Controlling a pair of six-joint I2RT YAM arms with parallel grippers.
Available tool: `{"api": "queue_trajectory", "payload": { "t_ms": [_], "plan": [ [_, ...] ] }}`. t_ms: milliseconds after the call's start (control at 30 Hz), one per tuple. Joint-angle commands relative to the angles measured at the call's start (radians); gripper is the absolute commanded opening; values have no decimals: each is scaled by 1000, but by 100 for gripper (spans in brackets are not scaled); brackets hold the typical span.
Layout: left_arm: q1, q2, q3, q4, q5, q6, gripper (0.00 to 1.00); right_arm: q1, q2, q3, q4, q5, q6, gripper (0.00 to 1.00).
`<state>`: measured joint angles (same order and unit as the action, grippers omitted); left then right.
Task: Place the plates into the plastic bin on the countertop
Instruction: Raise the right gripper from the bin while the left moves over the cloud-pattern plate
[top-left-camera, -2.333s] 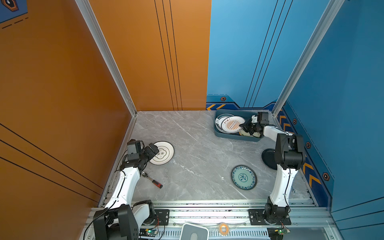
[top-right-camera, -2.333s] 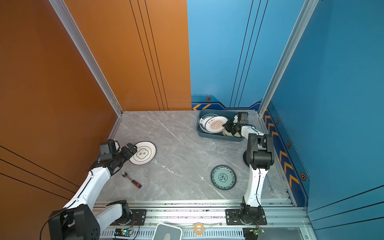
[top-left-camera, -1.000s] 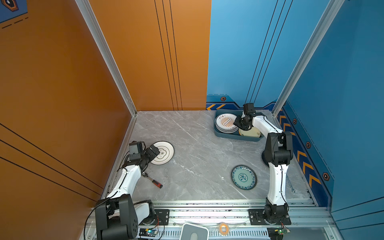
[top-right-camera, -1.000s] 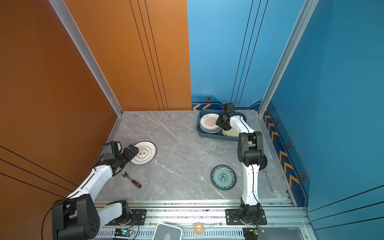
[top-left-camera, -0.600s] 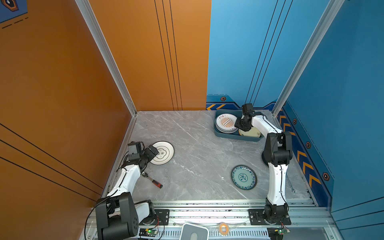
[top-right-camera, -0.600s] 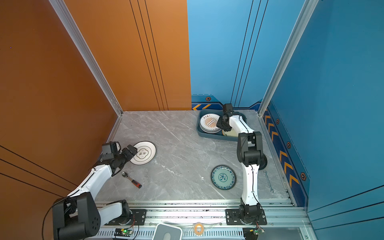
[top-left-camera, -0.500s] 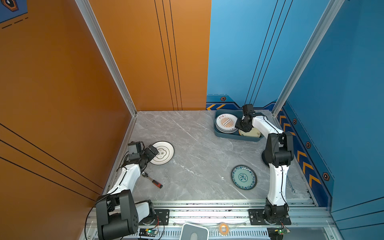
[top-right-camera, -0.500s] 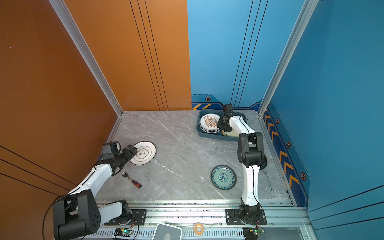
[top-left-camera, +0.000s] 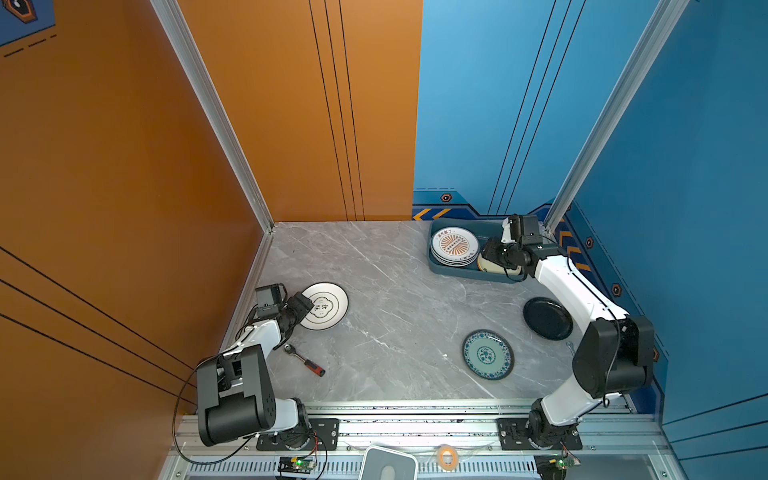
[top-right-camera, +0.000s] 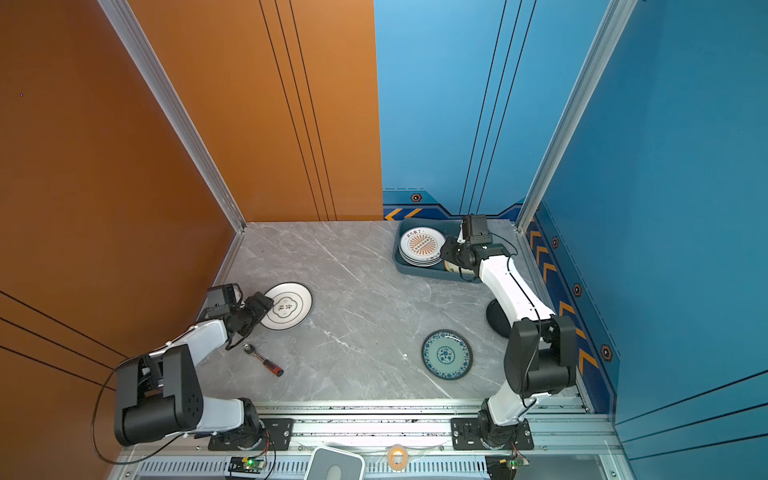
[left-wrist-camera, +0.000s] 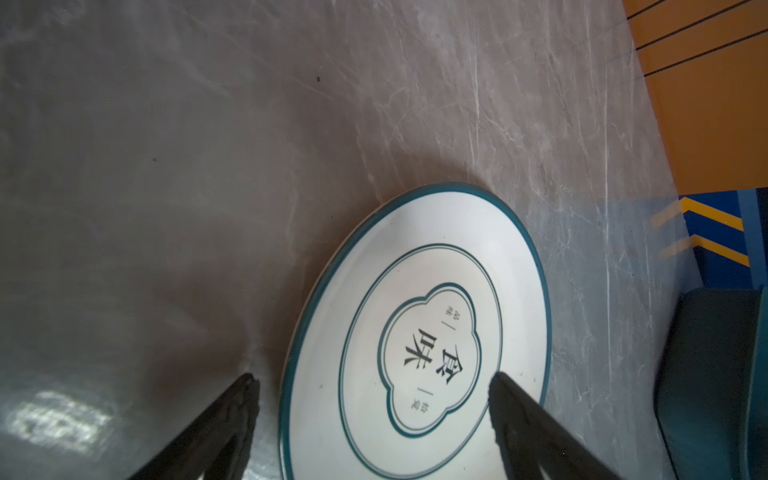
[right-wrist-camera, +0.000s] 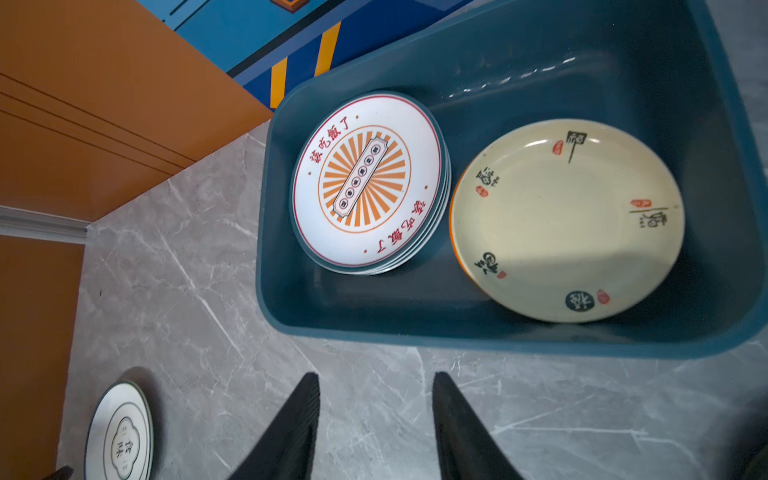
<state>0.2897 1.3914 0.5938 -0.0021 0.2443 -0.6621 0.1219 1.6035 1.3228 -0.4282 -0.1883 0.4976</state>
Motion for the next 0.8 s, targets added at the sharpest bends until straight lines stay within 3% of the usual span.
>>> {"api": "queue_trajectory", "payload": {
  "t_ms": [0, 367, 667, 767],
  "plan": [
    [9, 32, -20, 48, 47, -6, 80, 3, -33, -67, 24, -41, 9, 47],
    [5, 176, -20, 142, 130, -33, 68, 11, -62, -122, 60, -75, 35, 47],
    [2, 215, -24, 192, 164, -30, 44, 19, -49, -131, 69, -79, 41, 47],
    [-1, 227, -27, 212, 178, -27, 40, 24, -43, -131, 69, -80, 42, 47]
  ]
}}
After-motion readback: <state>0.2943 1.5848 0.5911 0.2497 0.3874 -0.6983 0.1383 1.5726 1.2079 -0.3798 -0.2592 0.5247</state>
